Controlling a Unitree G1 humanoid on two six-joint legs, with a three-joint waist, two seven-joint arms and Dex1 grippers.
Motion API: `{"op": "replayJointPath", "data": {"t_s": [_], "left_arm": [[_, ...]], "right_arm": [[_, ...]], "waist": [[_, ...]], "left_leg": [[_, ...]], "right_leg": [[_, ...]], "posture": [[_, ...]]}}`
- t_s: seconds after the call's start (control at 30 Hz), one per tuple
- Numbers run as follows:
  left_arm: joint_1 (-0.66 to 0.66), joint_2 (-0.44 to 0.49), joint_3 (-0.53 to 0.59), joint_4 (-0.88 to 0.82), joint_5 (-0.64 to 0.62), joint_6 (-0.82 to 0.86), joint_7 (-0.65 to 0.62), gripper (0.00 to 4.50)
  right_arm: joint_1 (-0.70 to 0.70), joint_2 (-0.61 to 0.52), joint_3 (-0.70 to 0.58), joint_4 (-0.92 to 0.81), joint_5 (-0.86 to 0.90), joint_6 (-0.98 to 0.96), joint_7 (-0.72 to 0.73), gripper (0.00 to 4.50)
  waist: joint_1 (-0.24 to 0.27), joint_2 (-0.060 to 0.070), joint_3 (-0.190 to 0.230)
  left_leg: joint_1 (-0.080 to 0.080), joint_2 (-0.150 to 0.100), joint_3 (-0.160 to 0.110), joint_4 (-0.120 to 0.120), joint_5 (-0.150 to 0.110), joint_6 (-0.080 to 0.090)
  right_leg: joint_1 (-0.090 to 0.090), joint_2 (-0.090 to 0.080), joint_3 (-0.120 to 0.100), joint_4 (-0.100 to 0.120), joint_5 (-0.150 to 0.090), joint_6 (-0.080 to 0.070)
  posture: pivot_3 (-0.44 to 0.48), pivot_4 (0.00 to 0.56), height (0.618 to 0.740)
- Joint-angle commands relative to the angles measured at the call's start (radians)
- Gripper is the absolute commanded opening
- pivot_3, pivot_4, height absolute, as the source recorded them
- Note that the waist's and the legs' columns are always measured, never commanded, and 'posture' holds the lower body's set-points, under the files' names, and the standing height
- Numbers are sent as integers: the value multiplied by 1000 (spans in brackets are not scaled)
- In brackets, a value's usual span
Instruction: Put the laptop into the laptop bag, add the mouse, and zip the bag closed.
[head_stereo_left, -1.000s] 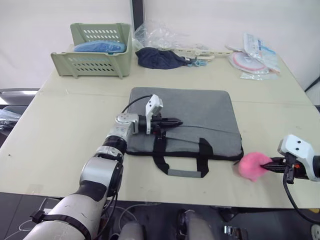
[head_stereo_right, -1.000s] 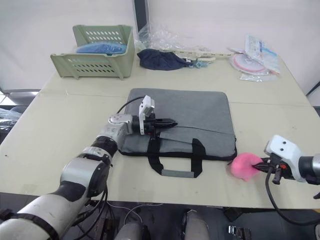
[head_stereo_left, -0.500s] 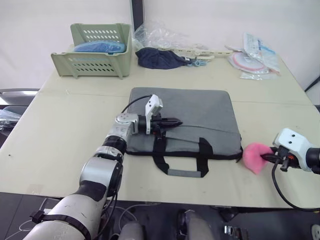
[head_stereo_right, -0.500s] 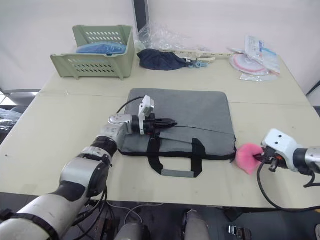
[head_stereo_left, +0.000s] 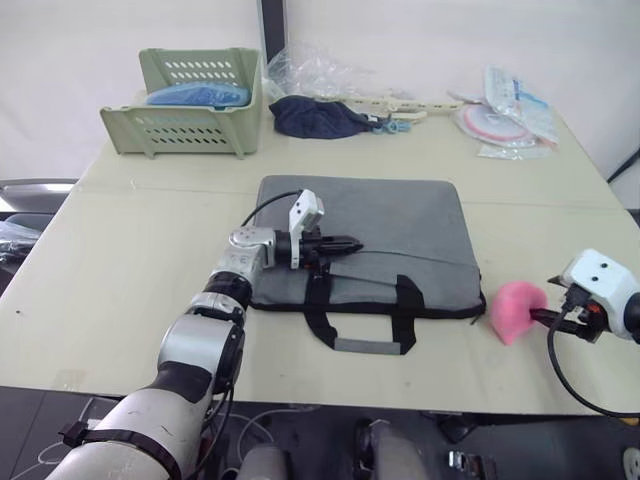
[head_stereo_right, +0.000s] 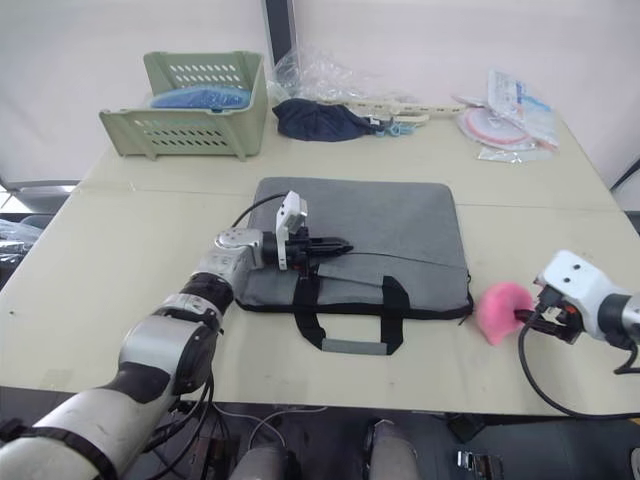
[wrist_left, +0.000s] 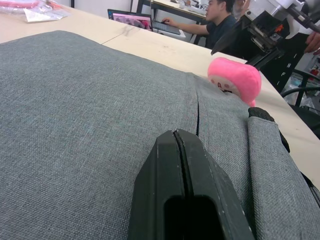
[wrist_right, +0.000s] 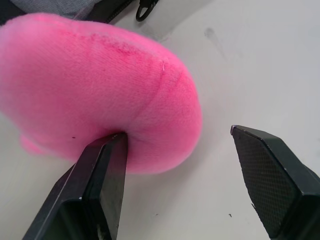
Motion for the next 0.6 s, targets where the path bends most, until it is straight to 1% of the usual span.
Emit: {"op": "replayJointPath", "data": {"t_s": [0.03, 0.23, 0.43, 0.5, 0.6], "left_arm": [[70, 0, -43, 66, 62, 40, 1, 0], [70, -6, -45, 68, 63, 40, 0, 0], [68, -14, -46, 69, 64, 41, 0, 0], [67, -15, -46, 69, 64, 42, 1, 0], [66, -16, -46, 70, 63, 42, -1, 0]], "right_arm": [[33, -40, -95, -44, -36, -12, 7, 3625], [38, -53, -185, -92, -46, 37, -4, 3625], [58, -26, -246, -162, -56, 95, -19, 3625], [49, -2, -255, -194, -42, 132, -42, 3625], [-26, 72, -276, -251, 18, 264, -116, 3625]], "waist": [[-1, 0, 0], [-1, 1, -1], [1, 3, -2], [1, 3, -2], [0, 3, -2]], "left_leg": [[0, 0, 0, 0, 0, 0], [0, 0, 0, 0, 0, 0], [0, 0, 0, 0, 0, 0], [0, 0, 0, 0, 0, 0], [0, 0, 0, 0, 0, 0]], "right_leg": [[0, 0, 0, 0, 0, 0], [0, 0, 0, 0, 0, 0], [0, 0, 0, -1, 0, 0], [0, 0, 0, -1, 0, 0], [0, 0, 0, 0, 0, 0]], "posture": [[0, 150, 740], [0, 150, 740], [0, 150, 740], [0, 150, 740], [0, 150, 740]]}}
